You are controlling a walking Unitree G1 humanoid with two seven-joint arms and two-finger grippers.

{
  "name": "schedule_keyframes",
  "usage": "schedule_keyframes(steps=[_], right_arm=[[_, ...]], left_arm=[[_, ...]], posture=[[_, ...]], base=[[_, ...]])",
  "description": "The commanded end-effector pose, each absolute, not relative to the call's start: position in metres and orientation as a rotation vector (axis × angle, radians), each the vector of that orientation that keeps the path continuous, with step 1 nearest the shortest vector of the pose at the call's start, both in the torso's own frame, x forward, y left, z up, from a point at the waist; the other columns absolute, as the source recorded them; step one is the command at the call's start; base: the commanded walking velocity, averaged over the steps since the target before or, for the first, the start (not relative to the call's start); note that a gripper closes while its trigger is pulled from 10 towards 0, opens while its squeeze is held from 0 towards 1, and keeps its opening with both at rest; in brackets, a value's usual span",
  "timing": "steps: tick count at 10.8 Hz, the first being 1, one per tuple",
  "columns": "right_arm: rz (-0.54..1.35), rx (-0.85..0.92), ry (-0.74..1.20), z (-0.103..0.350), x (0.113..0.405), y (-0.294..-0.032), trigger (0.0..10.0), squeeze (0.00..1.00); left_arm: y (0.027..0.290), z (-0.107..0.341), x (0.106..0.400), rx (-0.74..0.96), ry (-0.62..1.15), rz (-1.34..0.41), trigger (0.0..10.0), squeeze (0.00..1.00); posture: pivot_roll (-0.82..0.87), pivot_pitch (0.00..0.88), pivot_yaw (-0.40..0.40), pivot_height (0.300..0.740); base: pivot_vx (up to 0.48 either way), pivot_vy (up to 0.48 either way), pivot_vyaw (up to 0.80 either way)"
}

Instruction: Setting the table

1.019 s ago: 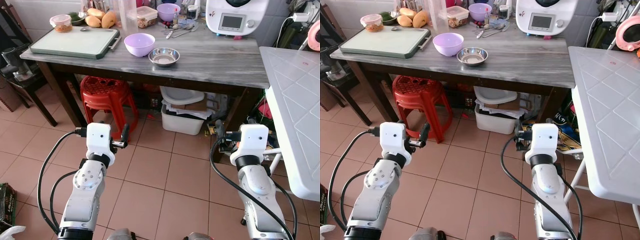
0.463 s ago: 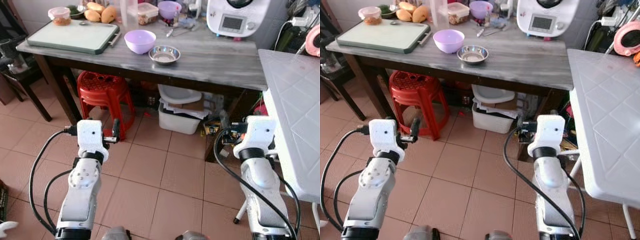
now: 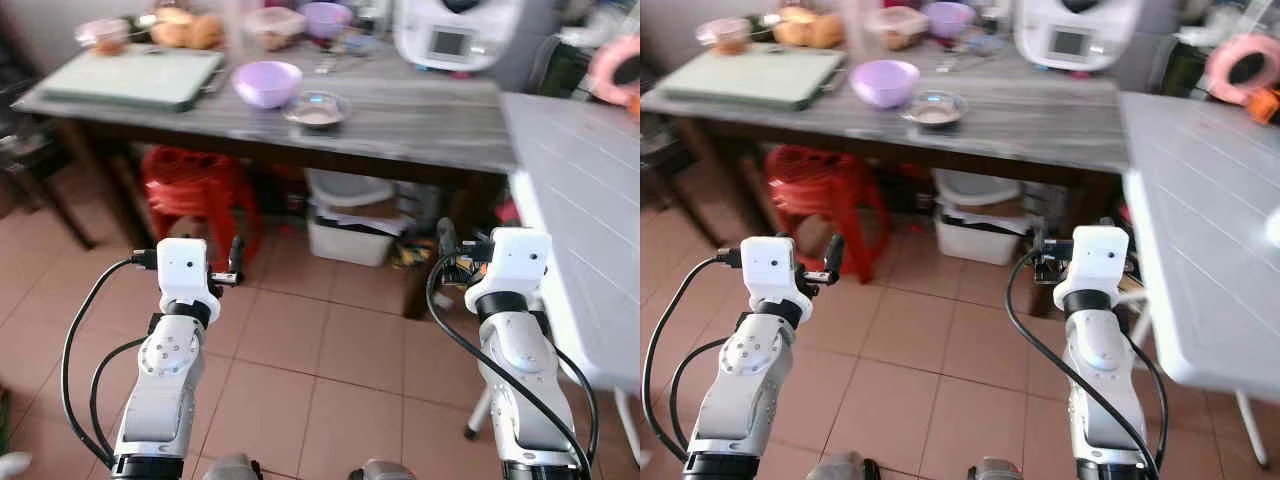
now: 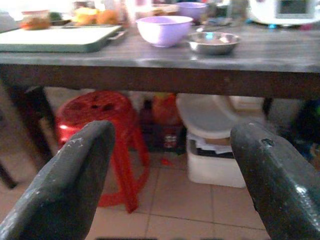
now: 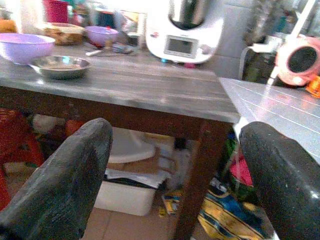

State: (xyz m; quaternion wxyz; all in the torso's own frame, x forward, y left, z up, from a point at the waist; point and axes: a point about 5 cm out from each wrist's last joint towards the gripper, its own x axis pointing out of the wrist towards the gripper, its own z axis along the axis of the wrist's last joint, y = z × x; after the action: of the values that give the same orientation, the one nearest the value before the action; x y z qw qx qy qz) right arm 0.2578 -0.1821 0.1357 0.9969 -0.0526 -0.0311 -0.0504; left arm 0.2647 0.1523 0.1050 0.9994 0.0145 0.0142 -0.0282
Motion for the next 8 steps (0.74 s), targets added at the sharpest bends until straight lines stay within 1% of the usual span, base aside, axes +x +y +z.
schedule_keyframes(steps=[1, 4, 8], right_arm=[[-0.099, -0.098, -0.065, 0.1381, 0.2593, -0.1812, 10.0, 0.00], [-0.060, -0.105, -0.082, 0.1403, 0.2622, -0.1736, 10.0, 0.00], [-0.078, -0.085, -0.078, 0.1405, 0.2648, -0.1749, 10.0, 0.00]], left_arm=[[0.1513, 0.1088, 0.2651, 0.033, 0.019, -0.069, 10.0, 0.00], [0.1527, 0.1091, 0.2656, 0.037, 0.022, -0.063, 10.0, 0.00], [0.1515, 0.1092, 0.2681, 0.036, 0.023, -0.073, 10.0, 0.00]], posture=[[-0.03, 0.000, 0.002, 0.740], [-0.03, 0.000, 0.006, 0.740], [-0.03, 0.000, 0.009, 0.740]], base=[[0.000, 0.000, 0.00], [0.000, -0.279, 0.00], [0.000, -0.315, 0.00]])
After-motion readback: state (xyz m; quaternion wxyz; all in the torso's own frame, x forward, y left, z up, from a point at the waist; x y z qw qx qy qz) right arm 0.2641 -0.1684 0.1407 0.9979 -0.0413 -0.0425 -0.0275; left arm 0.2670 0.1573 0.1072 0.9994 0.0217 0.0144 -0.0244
